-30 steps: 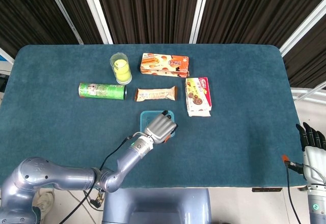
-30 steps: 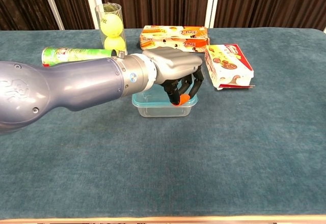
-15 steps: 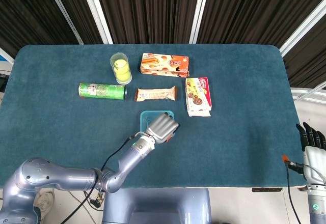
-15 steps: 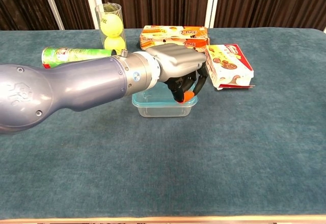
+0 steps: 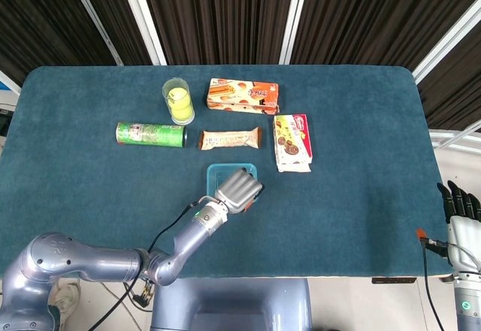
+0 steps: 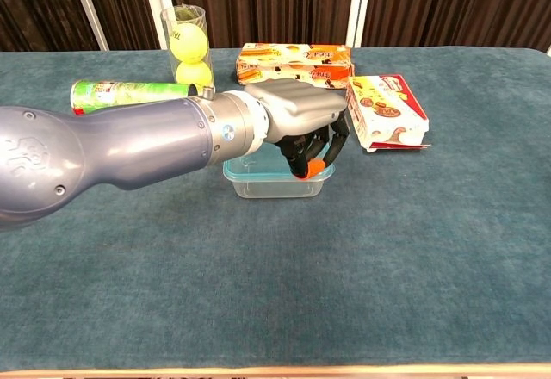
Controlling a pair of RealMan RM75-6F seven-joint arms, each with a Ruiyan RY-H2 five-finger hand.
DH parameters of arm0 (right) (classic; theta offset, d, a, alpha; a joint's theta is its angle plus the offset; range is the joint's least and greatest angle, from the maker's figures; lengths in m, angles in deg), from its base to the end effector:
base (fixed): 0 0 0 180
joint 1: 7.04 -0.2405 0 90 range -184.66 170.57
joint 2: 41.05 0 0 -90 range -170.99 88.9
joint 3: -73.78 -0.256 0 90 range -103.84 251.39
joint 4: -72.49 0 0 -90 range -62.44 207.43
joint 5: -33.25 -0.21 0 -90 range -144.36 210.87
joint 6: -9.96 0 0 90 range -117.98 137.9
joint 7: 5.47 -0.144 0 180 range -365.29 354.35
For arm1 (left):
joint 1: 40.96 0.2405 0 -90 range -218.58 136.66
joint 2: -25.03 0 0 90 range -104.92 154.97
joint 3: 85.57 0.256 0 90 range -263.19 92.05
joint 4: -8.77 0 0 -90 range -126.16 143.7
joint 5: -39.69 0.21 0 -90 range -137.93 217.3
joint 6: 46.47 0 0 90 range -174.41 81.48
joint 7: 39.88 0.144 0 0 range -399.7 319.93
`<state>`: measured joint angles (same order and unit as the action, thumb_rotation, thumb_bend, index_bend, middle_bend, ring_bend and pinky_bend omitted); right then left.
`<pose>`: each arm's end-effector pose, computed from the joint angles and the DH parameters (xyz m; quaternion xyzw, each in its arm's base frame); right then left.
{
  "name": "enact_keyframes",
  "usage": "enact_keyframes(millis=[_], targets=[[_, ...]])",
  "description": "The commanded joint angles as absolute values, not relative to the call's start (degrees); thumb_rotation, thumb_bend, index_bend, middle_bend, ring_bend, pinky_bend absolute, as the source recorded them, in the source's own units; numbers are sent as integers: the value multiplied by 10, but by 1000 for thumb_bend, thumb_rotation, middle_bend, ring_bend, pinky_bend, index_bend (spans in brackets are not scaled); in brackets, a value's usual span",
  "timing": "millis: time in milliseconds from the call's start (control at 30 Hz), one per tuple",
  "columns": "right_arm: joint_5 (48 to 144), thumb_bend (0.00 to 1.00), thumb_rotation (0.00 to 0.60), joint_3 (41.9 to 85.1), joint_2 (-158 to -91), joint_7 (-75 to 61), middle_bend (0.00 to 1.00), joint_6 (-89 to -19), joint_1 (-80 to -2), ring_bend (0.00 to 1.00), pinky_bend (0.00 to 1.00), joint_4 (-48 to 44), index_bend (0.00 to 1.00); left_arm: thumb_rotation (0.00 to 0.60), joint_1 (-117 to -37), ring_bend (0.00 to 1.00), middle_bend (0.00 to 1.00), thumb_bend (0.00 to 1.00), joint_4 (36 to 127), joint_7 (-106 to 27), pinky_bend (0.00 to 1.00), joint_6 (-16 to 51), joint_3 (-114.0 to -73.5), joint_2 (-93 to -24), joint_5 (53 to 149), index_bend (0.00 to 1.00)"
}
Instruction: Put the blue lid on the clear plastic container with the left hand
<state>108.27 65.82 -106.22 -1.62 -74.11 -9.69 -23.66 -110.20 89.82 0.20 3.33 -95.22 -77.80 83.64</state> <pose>-0.3223 -0.1836 0.1662 0.5118 -0.4300 0.3706 0.6448 0.0048 0.3353 -0.1075 -0.8539 -0.2536 -0.3226 0.3201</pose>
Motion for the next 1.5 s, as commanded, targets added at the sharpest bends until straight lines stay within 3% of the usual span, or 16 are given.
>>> enact_keyframes(millis=[33, 1500], targets=[[1083, 291, 600, 658, -1062, -16, 0, -741, -97, 4, 0, -237, 87, 600, -1102, 471, 672, 546, 900, 3, 408, 34, -953, -777, 836, 739], [1078, 292, 600, 656, -1063, -15, 0, -742, -96, 4, 0, -239, 87, 600, -1108, 487, 677, 546, 864, 34, 421, 35, -934, -803, 823, 740]])
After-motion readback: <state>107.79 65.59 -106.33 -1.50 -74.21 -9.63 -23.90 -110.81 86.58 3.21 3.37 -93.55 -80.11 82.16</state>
